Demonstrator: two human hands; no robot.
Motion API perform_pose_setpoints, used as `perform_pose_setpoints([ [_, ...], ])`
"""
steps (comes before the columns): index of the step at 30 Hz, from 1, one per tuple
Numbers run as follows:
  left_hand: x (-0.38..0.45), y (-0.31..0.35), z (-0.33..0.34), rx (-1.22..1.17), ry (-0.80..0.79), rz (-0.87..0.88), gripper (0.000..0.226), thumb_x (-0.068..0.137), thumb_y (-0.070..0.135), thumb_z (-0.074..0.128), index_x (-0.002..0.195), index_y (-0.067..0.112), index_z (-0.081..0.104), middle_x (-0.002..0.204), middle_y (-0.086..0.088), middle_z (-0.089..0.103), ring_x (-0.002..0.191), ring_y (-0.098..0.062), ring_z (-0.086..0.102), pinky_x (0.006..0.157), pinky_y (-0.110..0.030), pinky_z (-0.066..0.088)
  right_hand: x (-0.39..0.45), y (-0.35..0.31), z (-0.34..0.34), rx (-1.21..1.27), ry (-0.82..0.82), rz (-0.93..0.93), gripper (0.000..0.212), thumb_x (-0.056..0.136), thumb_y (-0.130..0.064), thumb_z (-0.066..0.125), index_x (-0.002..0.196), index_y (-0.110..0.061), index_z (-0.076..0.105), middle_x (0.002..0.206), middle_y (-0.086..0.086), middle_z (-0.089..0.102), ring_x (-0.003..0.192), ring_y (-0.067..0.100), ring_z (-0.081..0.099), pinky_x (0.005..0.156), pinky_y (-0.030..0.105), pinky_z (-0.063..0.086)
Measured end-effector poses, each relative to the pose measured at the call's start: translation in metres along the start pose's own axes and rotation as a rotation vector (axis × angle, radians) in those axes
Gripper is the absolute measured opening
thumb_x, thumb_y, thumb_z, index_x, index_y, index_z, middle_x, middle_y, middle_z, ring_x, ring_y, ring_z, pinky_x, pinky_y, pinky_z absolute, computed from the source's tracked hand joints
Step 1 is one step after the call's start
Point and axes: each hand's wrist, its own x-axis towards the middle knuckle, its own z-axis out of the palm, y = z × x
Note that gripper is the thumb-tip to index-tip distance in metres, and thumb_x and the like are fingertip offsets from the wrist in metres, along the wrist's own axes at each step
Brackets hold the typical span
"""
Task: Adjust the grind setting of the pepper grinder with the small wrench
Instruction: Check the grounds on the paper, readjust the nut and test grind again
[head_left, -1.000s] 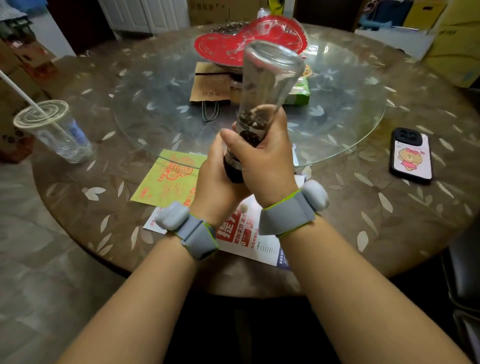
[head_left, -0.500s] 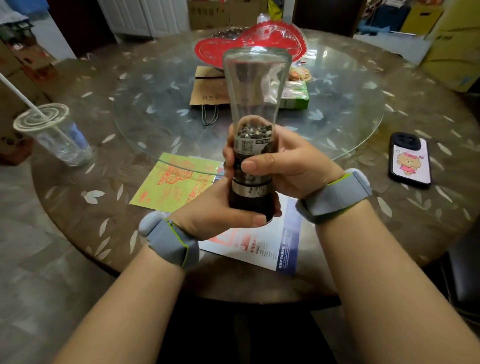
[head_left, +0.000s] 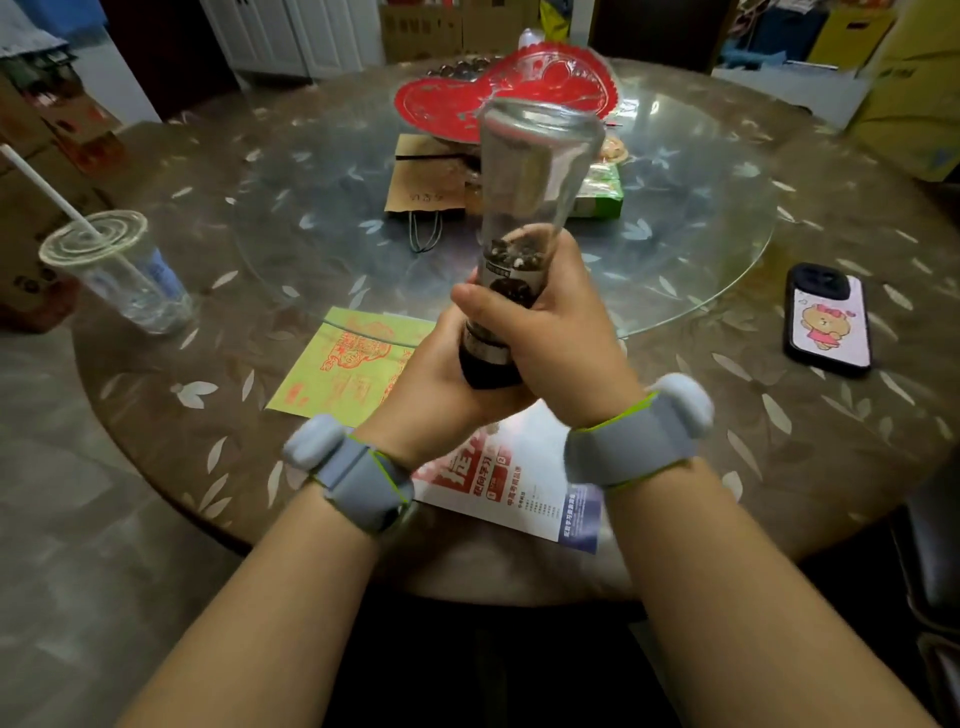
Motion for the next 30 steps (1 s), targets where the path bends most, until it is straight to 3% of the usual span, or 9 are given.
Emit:
perform_pose_setpoints([
  [5, -0.016, 0.002, -0.021, -0.229, -0.513, -0.12, 0.031, 0.071, 0.002, 0.073, 0.101, 0.005, 0.064, 0.095, -0.006, 0.071, 0.093, -0.018, 0.068, 0.082, -0.026, 0.053, 0.008, -0.007, -0.029, 0.549, -0.755, 0.179, 0.049, 0.065, -0.004, 0.08, 0.105, -0.004, 0.05, 0.092, 0.017, 0.06, 0.085, 0.033, 0.06, 0.085, 0.045, 0.048],
  [7, -0.019, 0.003, -0.021, -0.295, -0.594, -0.128, 0.033, 0.069, 0.006, 0.071, 0.101, 0.01, 0.065, 0.096, -0.002, 0.071, 0.095, -0.018, 0.067, 0.083, -0.028, 0.053, 0.006, -0.007, -0.03, 0.585, -0.839, 0.168, 0.049, 0.068, -0.003, 0.078, 0.107, -0.002, 0.049, 0.092, 0.019, 0.058, 0.086, 0.034, 0.059, 0.086, 0.046, 0.047],
  [11, -0.012, 0.003, -0.011, -0.074, -0.217, -0.095, 0.041, 0.072, 0.003, 0.077, 0.109, 0.003, 0.06, 0.099, -0.011, 0.071, 0.093, -0.018, 0.069, 0.08, -0.029, 0.056, 0.004, -0.006, -0.02, 0.395, -0.484, 0.136, 0.041, 0.069, 0.001, 0.073, 0.101, -0.012, 0.052, 0.089, 0.009, 0.066, 0.085, 0.026, 0.063, 0.086, 0.041, 0.049],
  [15, -0.001, -0.002, 0.005, 0.12, 0.138, -0.017, 0.071, 0.068, 0.033, 0.08, 0.13, 0.027, 0.045, 0.112, 0.004, 0.069, 0.104, -0.01, 0.066, 0.088, -0.042, 0.056, -0.003, 0.004, 0.005, 0.087, 0.049, 0.03, 0.044, 0.067, -0.02, 0.078, 0.102, -0.014, 0.051, 0.094, 0.01, 0.067, 0.088, 0.022, 0.067, 0.088, 0.045, 0.054],
  [17, 0.002, -0.003, 0.012, 0.107, 0.237, -0.038, 0.086, 0.067, 0.056, 0.071, 0.14, 0.026, 0.038, 0.117, 0.006, 0.068, 0.108, -0.013, 0.065, 0.092, -0.041, 0.054, -0.009, 0.008, 0.019, 0.078, 0.198, -0.026, 0.043, 0.07, -0.021, 0.077, 0.102, -0.012, 0.049, 0.096, 0.015, 0.066, 0.086, 0.023, 0.066, 0.086, 0.045, 0.054],
  [19, 0.0, -0.003, 0.011, 0.158, 0.24, -0.045, 0.094, 0.065, 0.055, 0.068, 0.145, 0.023, 0.032, 0.123, 0.006, 0.065, 0.11, -0.013, 0.063, 0.095, -0.038, 0.052, -0.011, 0.009, 0.021, 0.103, 0.236, -0.039, 0.041, 0.071, -0.02, 0.076, 0.101, -0.013, 0.048, 0.096, 0.016, 0.066, 0.086, 0.023, 0.066, 0.086, 0.046, 0.054],
  [23, -0.005, 0.003, -0.013, 0.034, -0.107, -0.086, 0.065, 0.073, 0.006, 0.08, 0.129, 0.014, 0.048, 0.11, -0.004, 0.069, 0.1, -0.015, 0.068, 0.083, -0.04, 0.058, 0.002, 0.007, -0.011, 0.261, -0.185, 0.108, 0.047, 0.065, -0.012, 0.081, 0.101, -0.015, 0.052, 0.092, 0.009, 0.067, 0.09, 0.025, 0.066, 0.092, 0.046, 0.052],
  [27, -0.011, 0.012, -0.027, -0.218, -0.62, -0.136, 0.044, 0.068, 0.015, 0.083, 0.104, 0.002, 0.061, 0.095, -0.007, 0.07, 0.092, -0.019, 0.067, 0.082, -0.027, 0.052, 0.007, -0.005, -0.032, 0.713, -0.753, 0.194, 0.054, 0.065, -0.004, 0.081, 0.107, -0.004, 0.048, 0.093, 0.019, 0.059, 0.086, 0.033, 0.061, 0.085, 0.041, 0.051],
  [30, -0.011, 0.015, -0.025, -0.277, -0.656, -0.131, 0.05, 0.068, 0.02, 0.084, 0.106, 0.0, 0.059, 0.097, -0.009, 0.068, 0.095, -0.023, 0.067, 0.085, -0.031, 0.053, 0.005, -0.011, -0.03, 0.695, -0.78, 0.172, 0.052, 0.067, 0.001, 0.077, 0.108, -0.002, 0.046, 0.093, 0.019, 0.058, 0.084, 0.032, 0.061, 0.082, 0.039, 0.051],
])
